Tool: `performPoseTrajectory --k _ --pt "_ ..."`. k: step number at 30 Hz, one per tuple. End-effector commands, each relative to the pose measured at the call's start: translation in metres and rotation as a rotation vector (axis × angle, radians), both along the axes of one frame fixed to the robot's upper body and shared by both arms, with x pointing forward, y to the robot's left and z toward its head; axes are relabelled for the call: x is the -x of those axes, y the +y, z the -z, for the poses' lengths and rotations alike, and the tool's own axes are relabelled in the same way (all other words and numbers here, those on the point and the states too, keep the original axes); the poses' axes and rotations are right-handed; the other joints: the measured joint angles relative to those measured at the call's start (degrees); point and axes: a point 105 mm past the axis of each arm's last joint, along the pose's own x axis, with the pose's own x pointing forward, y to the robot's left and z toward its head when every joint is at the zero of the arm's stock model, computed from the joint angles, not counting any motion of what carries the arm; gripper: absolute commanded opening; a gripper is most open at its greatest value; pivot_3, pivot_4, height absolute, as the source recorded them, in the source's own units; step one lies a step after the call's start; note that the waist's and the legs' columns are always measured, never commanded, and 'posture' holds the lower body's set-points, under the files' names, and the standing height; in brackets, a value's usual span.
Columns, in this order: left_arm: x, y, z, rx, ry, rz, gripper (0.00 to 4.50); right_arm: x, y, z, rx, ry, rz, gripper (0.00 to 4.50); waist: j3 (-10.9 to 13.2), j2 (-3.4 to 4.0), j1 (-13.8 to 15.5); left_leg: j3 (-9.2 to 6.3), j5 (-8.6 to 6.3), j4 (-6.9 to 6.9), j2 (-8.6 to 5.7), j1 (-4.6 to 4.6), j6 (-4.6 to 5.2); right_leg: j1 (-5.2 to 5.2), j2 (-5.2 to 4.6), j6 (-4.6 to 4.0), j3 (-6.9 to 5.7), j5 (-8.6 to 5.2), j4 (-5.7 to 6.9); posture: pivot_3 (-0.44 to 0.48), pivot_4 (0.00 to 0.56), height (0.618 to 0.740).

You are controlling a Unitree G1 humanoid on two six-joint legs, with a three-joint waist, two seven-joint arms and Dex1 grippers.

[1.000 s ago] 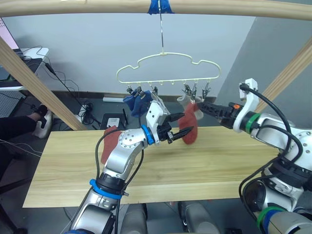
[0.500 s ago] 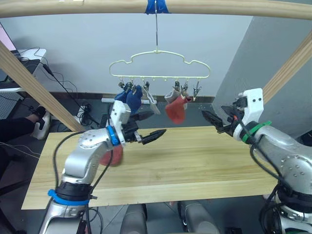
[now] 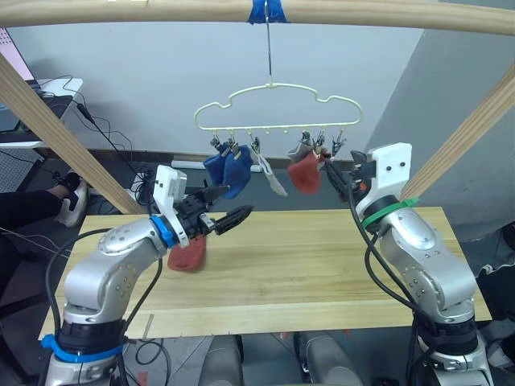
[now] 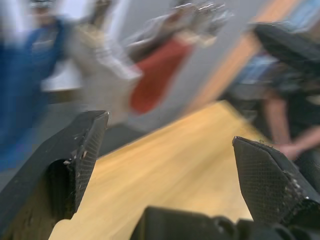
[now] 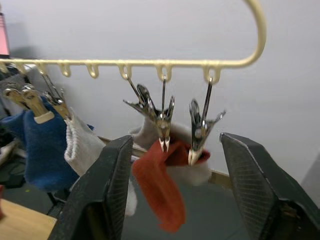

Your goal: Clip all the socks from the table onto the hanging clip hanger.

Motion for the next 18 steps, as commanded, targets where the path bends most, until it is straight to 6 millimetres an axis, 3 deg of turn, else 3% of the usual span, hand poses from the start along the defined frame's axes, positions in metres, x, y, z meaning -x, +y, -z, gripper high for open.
performPoseTrajectory --k 1,4,10,15,18 --pt "0.015 -0.013 -0.028 0.083 -0.099 0.132 4.50 0.000 -0.004 -0.008 -0.006 -0.053 0.042 2.86 0.00 0.00 0.30 0.00 0.00 0.00 0.00 0.00 0.00 0.00 0.00 0.00 -0.01 0.00 0.02 -0.028 0.210 0.740" --pt "0.021 -0.012 -0.040 0.153 -0.166 0.212 4.50 -0.005 -0.007 -0.004 -0.021 -0.046 0.084 2.86 0.00 0.00 0.38 0.01 0.01 0.00 0.00 0.02 -0.01 0.00 0.00 0.00 0.00 0.00 0.03 -0.023 0.209 0.740" --pt "0.035 -0.018 -0.032 0.085 -0.233 0.331 4.50 -0.016 -0.006 -0.007 -0.043 -0.066 0.137 2.86 0.00 0.00 0.46 0.04 0.01 -0.01 0.00 0.04 -0.01 0.00 0.00 -0.01 0.03 0.00 0.02 -0.014 0.204 0.740" --pt "0.033 -0.021 -0.033 0.083 -0.273 0.325 4.50 -0.021 -0.004 -0.009 -0.065 -0.086 0.154 2.86 0.00 0.00 0.99 0.02 0.01 -0.01 0.00 0.04 -0.01 0.00 0.00 -0.01 0.00 0.01 0.03 -0.002 0.198 0.740" --pt "0.031 -0.023 -0.035 0.099 -0.283 0.319 4.50 -0.023 -0.001 -0.013 -0.074 -0.100 0.147 2.20 0.00 0.00 1.03 0.03 0.01 0.00 -0.01 0.03 -0.01 0.01 0.00 -0.01 0.02 0.01 0.02 -0.002 0.198 0.740"
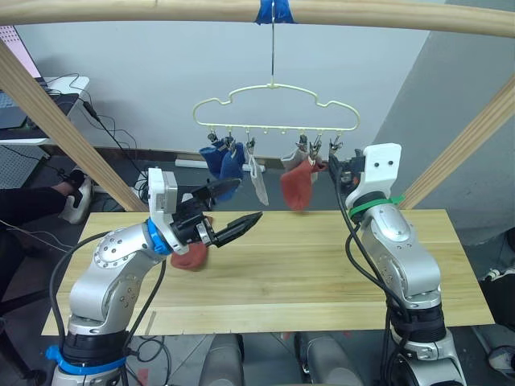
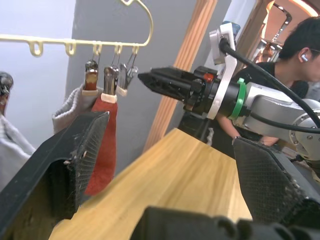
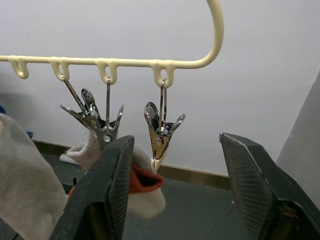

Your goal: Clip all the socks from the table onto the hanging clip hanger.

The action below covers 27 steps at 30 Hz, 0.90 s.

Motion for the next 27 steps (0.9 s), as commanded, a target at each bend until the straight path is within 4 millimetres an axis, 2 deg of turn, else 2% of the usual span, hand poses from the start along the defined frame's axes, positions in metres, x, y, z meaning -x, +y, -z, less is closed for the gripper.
performPoseTrajectory --k 1,27 --pt "0.001 -0.004 -0.008 0.016 -0.044 0.005 4.50 0.001 -0.001 -0.018 -0.013 -0.079 0.012 1.92 0.00 0.00 -0.02 0.00 0.00 0.00 0.00 0.00 0.00 0.00 0.00 0.00 0.00 0.00 0.00 -0.002 0.198 0.740" --pt "0.000 -0.007 -0.008 0.022 -0.031 0.007 4.50 -0.015 0.004 -0.014 -0.048 -0.051 0.061 1.92 -0.02 -0.01 -0.01 -0.02 0.00 0.01 0.01 0.00 0.00 0.00 0.00 -0.02 -0.02 0.01 0.08 0.004 0.187 0.740"
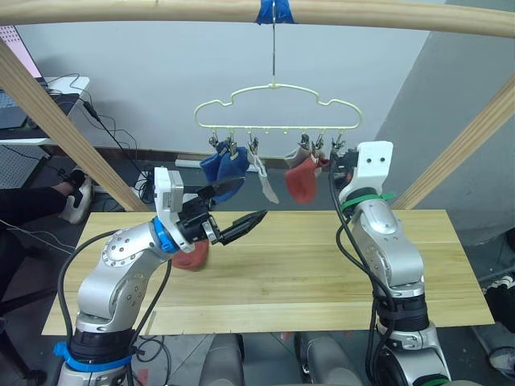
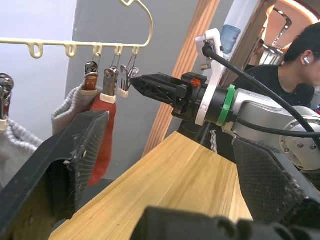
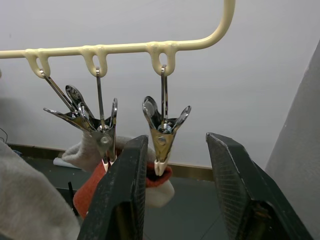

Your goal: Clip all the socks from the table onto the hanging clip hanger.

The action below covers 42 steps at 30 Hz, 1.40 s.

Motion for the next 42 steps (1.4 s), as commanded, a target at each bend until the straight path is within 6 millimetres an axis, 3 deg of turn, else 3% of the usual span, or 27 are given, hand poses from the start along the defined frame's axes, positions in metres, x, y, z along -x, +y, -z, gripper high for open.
performPoseTrajectory --k 1,42 --pt "0.002 -0.002 -0.008 0.013 -0.037 0.012 4.50 -0.001 0.001 -0.021 -0.014 -0.080 0.010 1.92 0.00 0.00 -0.01 0.00 0.00 0.00 0.00 0.00 0.00 0.00 0.00 0.00 -0.01 0.00 0.00 0.004 0.187 0.740" --pt "0.002 0.000 -0.005 0.009 -0.049 0.014 4.50 -0.011 0.010 -0.031 -0.030 -0.103 -0.008 1.92 0.00 0.00 0.08 0.00 0.00 0.01 0.00 0.01 0.00 0.00 0.00 -0.01 -0.01 0.00 0.04 0.017 0.194 0.740"
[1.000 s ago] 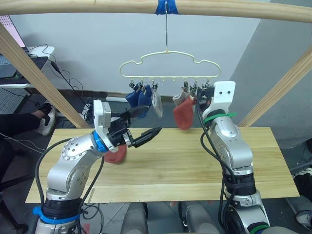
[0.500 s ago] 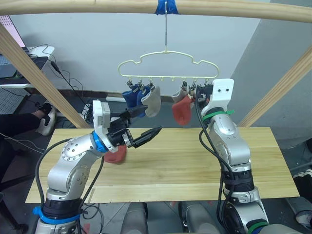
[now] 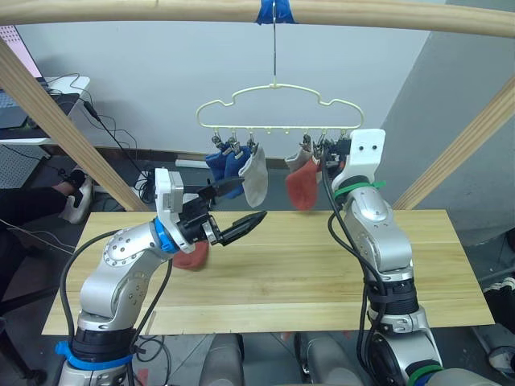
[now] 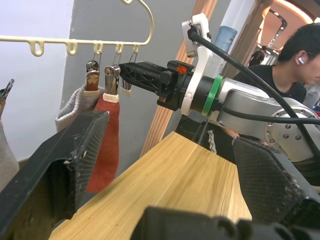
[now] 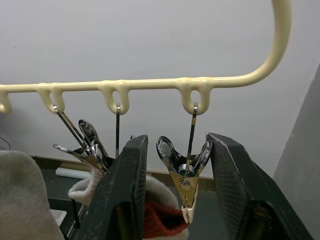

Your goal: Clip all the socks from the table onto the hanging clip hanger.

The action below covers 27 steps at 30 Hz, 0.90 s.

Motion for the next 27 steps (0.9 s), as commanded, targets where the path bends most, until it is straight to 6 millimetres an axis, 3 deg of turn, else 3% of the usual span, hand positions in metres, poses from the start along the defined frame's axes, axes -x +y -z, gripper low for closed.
performPoseTrajectory --k 1,7,10,14,22,27 --pt "0.004 -0.001 -0.008 0.004 -0.047 0.000 4.50 0.002 -0.001 -0.018 -0.018 -0.070 0.002 1.92 0.00 0.00 0.00 0.00 0.00 0.00 0.00 0.00 0.00 0.00 0.00 0.00 0.00 0.00 0.00 0.017 0.194 0.740" --pt "0.004 -0.001 -0.007 0.000 -0.046 -0.001 4.50 0.001 0.000 -0.019 -0.022 -0.072 -0.002 1.92 0.00 0.00 0.02 0.00 0.00 0.00 0.00 0.00 0.00 0.00 0.00 0.00 0.00 0.00 0.00 0.020 0.195 0.740" --pt "0.003 0.001 -0.008 -0.004 -0.050 -0.009 4.50 0.000 0.000 -0.020 -0.025 -0.076 -0.003 1.28 0.00 0.00 0.02 0.00 0.00 0.00 0.00 0.00 0.00 0.00 0.00 0.00 0.00 0.00 0.00 0.022 0.195 0.740" --pt "0.002 0.002 -0.008 -0.003 -0.051 -0.024 4.50 0.000 -0.001 -0.020 -0.027 -0.078 0.000 0.10 0.00 0.00 0.03 0.00 0.00 0.00 0.00 0.00 0.00 0.00 0.00 0.00 0.00 0.00 0.00 0.022 0.195 0.740" --pt "0.000 0.004 -0.004 -0.022 -0.039 -0.041 4.50 0.001 -0.003 -0.020 0.009 -0.057 -0.060 0.03 0.00 0.00 0.13 0.00 0.00 0.00 0.00 0.00 0.00 0.00 0.00 0.00 0.00 0.00 0.00 0.016 0.196 0.740" --pt "-0.018 0.026 0.033 -0.140 0.074 -0.198 4.50 0.003 -0.009 -0.014 0.090 0.028 -0.209 0.03 -0.01 0.01 0.13 0.00 0.00 0.00 0.00 0.01 0.00 0.00 0.00 0.00 0.00 0.00 0.00 0.002 0.196 0.740"
